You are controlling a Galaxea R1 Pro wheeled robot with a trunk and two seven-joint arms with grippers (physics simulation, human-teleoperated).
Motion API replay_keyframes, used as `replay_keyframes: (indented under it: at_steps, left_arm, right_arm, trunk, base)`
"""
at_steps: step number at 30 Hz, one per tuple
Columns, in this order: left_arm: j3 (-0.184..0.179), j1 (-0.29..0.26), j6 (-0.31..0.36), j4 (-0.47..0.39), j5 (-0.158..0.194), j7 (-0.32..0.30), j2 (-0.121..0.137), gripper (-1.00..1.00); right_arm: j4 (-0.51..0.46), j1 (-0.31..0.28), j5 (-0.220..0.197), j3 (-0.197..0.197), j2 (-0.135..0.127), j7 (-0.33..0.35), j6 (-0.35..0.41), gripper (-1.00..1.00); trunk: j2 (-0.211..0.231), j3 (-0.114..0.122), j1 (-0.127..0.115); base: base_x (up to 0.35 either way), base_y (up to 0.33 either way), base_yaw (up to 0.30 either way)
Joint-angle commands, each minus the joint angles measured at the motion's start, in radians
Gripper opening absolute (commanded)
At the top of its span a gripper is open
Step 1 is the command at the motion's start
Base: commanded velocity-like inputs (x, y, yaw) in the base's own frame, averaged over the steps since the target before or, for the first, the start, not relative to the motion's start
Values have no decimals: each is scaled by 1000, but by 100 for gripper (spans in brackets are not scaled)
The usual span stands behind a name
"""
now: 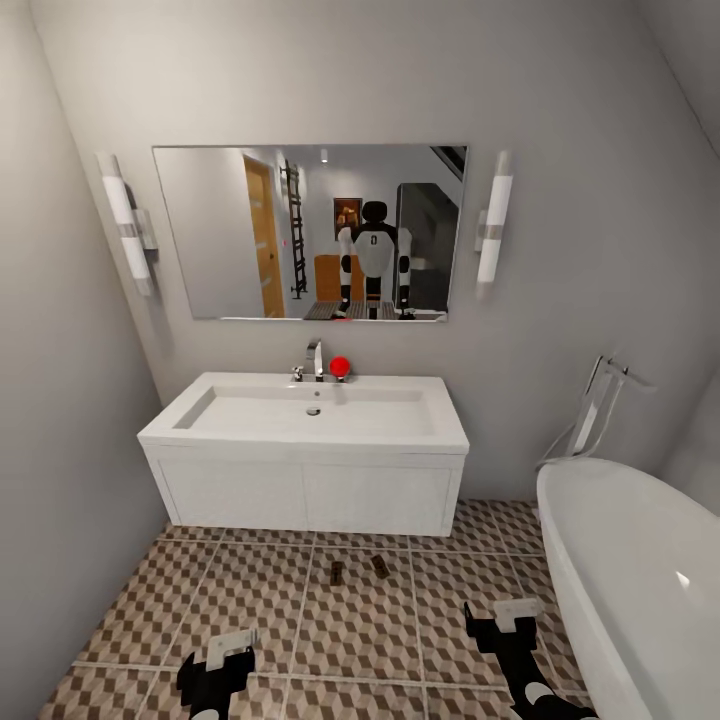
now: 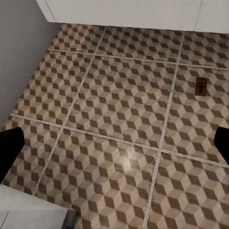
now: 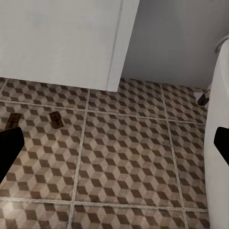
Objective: Take the four mousetraps from the cabinet in the bathroom and place them on the bathroom floor. Make sure all four end up on the same floor surface, and ensure that at least two of them are either under or directly next to the same bathroom sink.
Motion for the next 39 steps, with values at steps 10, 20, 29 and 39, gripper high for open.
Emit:
replay_keyframes:
  at_steps: [10, 20, 29, 39]
  left_arm:
    - [-7, -1, -3, 2, 2, 3, -8, 100]
    - [-6, -2, -8, 3, 3, 2, 2, 100]
    - [-5, 2, -10, 6, 5, -45, 29, 100]
    - [-4, 64, -5, 7, 6, -263, 136, 100]
  right_arm:
    - [0, -1, -10, 9, -14, 2, -3, 100]
    - [1, 4, -10, 9, -64, 9, -5, 100]
    - [2, 31, -10, 9, -89, 73, -12, 100]
    - [2, 59, -10, 9, -139, 151, -10, 100]
  trunk:
    - [-2, -2, 1]
    - [-2, -2, 1]
    - [-2, -2, 1]
    - [-2, -2, 1]
  base:
    - [0, 0, 0]
    - [0, 0, 0]
    - [0, 0, 0]
    - [0, 0, 0]
